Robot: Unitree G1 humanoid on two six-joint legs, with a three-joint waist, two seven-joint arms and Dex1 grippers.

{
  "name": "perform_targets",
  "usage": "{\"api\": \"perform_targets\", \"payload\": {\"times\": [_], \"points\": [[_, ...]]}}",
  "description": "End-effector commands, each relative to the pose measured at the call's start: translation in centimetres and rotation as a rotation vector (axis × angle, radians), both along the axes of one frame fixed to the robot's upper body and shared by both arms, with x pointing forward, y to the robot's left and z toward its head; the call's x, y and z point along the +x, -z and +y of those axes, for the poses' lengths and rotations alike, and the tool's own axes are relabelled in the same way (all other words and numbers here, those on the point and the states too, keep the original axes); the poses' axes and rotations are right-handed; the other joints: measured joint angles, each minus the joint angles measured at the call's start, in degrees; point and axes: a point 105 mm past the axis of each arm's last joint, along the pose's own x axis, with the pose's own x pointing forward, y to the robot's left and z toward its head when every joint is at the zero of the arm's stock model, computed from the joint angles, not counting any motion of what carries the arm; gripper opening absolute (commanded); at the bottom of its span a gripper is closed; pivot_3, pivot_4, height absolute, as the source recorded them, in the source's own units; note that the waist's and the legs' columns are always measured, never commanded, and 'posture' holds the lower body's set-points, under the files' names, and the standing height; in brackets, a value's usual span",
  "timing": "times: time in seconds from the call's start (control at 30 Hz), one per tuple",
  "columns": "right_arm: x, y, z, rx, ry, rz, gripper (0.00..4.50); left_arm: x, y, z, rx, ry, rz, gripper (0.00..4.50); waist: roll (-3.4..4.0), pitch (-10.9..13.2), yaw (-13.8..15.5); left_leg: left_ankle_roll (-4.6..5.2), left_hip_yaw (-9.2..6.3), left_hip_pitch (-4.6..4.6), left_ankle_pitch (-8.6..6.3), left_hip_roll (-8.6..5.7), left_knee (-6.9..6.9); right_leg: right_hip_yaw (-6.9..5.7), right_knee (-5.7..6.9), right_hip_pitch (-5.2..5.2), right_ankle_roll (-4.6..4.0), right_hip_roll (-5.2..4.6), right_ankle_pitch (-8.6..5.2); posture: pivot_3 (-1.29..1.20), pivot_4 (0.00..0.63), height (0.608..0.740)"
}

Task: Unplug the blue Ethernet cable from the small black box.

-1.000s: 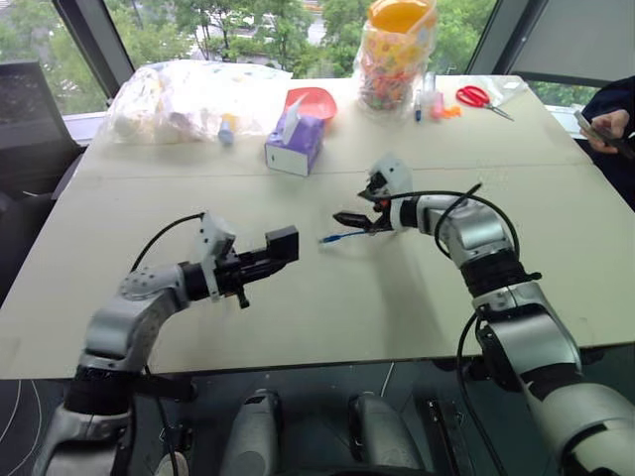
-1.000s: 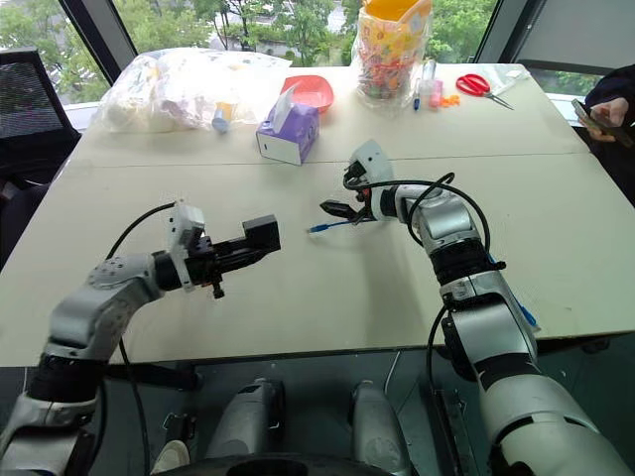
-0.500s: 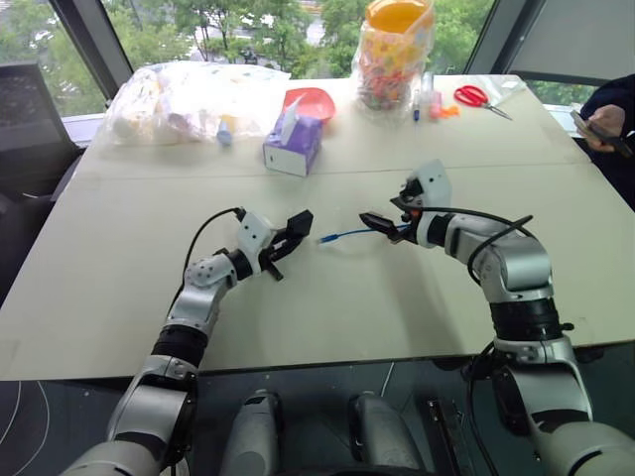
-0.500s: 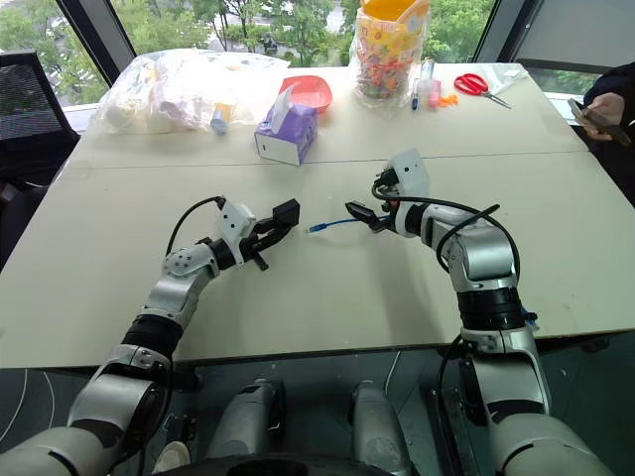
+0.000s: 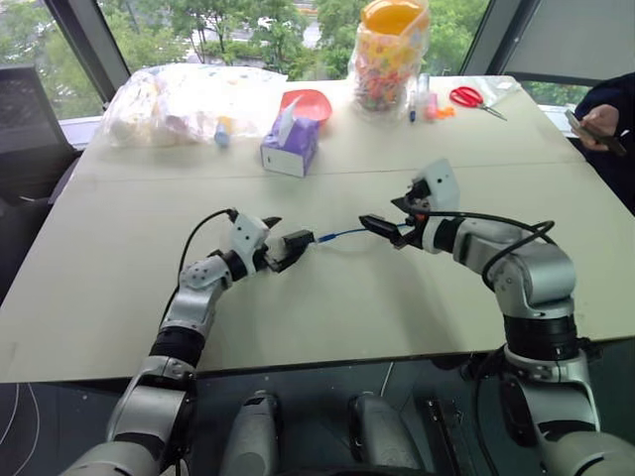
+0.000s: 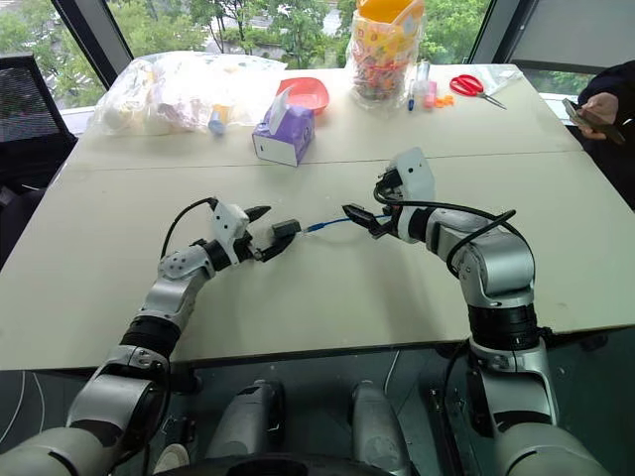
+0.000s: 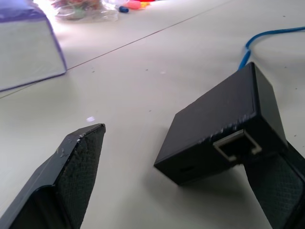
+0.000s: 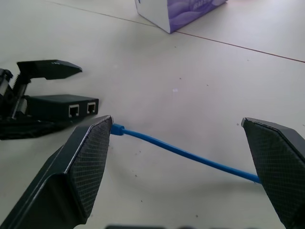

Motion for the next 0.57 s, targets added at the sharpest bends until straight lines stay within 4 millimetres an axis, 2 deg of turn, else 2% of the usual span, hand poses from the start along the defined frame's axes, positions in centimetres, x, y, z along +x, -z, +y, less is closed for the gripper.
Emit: {"api": "perform_targets", "payload": {"times": [0.03,0.23,0.4,0.57], "points": [[-1.3,-1.0,-0.2,-0.015,-0.048,-0.031,4.50,-1.1,-0.3,2.7,0.013,-0.026,0.028,4.48,0.00,0.00,-0.07,0.00,0.00,0.00,0.00,0.01,-0.03,0.00,0.00,-0.01,0.00,0.00,0.00,0.00,0.150,0.735],[-2.5,-0.8,-1.0,-0.055,-0.083,-0.003,4.50,-3.2,-2.1,4.3,0.029,0.017,0.050,4.48,0.00,0.02,0.16,0.00,0.01,0.00,0.00,0.00,-0.15,0.00,-0.02,-0.05,-0.02,-0.02,-0.02,0.00,0.150,0.735],[-4.1,-0.9,-1.0,-0.087,-0.171,0.018,4.50,-4.7,-3.9,4.7,0.019,0.062,0.081,4.48,-0.04,0.04,0.49,-0.01,0.01,-0.08,-0.01,-0.01,-0.10,-0.01,-0.10,-0.06,-0.05,-0.08,-0.03,0.00,0.150,0.735],[-5.2,-0.8,-0.6,-0.112,-0.245,0.027,4.50,-5.4,-4.5,4.7,0.030,0.079,0.112,4.48,-0.04,0.04,0.36,-0.01,0.02,-0.07,-0.01,-0.01,-0.12,0.00,-0.13,-0.06,-0.05,-0.10,-0.03,0.00,0.150,0.735]]}}
